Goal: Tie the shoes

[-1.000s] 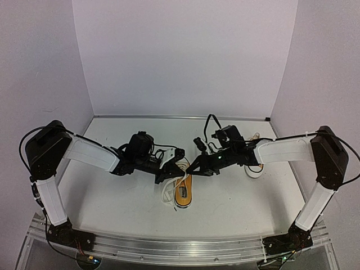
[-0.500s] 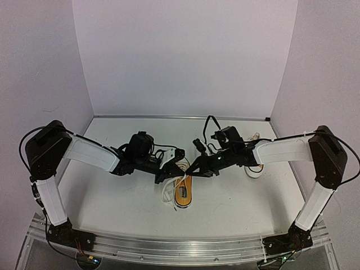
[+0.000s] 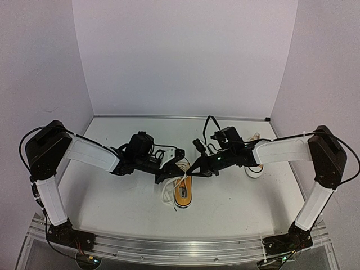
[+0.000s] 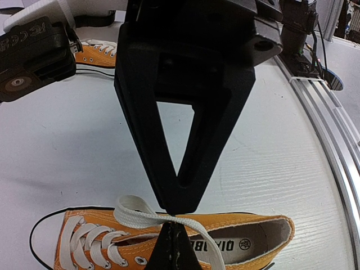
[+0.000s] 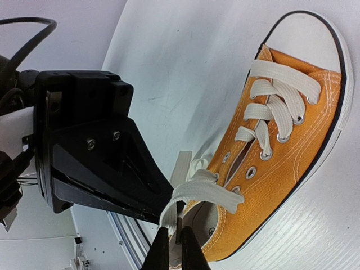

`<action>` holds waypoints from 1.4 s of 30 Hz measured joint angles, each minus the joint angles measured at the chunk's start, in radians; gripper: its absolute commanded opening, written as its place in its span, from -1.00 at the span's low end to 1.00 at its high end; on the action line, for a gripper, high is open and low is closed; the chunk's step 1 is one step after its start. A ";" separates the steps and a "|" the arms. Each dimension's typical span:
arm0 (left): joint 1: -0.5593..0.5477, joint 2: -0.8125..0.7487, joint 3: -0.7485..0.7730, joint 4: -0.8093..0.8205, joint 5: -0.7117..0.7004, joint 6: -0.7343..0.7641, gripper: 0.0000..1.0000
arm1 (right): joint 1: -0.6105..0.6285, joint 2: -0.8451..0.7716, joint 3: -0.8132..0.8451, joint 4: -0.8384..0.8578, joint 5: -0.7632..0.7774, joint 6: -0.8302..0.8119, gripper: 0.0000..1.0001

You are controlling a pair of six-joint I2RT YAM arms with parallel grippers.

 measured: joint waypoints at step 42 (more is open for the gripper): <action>-0.199 -0.576 -0.491 -0.190 -0.520 -0.368 0.08 | -0.173 -0.324 -0.140 -0.101 0.224 0.000 -1.00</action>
